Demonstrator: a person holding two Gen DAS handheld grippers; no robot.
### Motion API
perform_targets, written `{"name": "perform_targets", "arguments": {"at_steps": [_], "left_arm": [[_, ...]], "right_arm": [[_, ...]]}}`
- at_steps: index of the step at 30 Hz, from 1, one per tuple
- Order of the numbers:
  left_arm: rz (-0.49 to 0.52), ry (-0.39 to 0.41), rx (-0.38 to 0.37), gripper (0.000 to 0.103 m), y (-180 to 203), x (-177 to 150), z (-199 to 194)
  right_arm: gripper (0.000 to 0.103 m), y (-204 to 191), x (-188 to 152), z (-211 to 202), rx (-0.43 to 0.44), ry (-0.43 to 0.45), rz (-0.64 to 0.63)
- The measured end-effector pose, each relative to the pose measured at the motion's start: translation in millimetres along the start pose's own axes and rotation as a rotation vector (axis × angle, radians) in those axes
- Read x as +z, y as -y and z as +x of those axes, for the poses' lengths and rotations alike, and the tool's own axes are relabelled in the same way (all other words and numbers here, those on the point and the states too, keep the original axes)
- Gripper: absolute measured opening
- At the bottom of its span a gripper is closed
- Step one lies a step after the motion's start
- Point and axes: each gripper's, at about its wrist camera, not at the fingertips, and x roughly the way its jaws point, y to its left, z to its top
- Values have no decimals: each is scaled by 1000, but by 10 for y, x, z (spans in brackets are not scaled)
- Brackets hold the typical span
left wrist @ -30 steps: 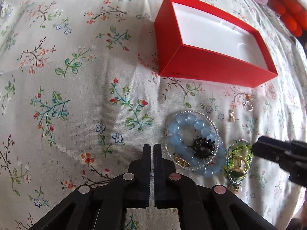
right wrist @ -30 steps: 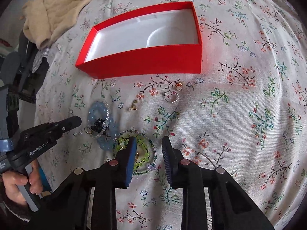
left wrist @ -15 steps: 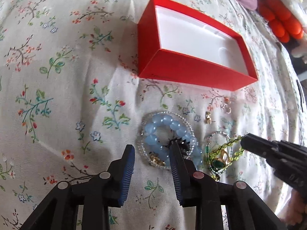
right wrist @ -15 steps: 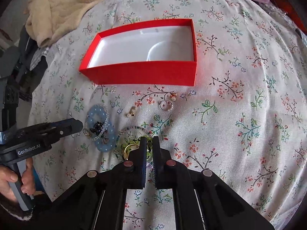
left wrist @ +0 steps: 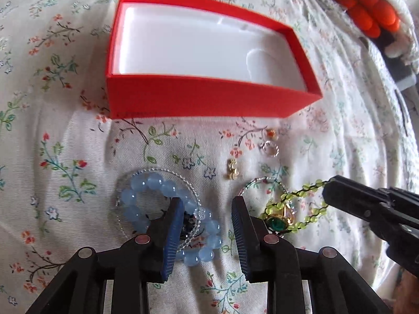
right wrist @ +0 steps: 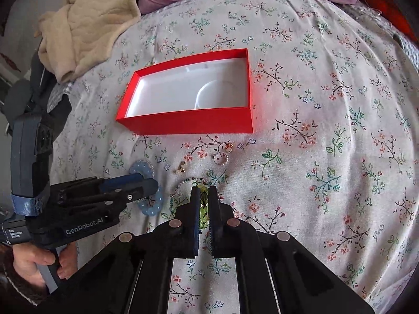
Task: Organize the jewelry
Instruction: 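Carry both held bracelets up and over into the red box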
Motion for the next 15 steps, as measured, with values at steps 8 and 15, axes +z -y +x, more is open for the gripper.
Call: {"name": "perform_targets", "arguments": {"at_steps": [8, 15], "left_arm": [[84, -7, 142, 12, 158, -24, 88], [104, -4, 175, 2, 212, -26, 113]], "right_arm": [[6, 99, -43, -28, -9, -9, 7], [5, 138, -62, -60, -15, -4, 15]]}}
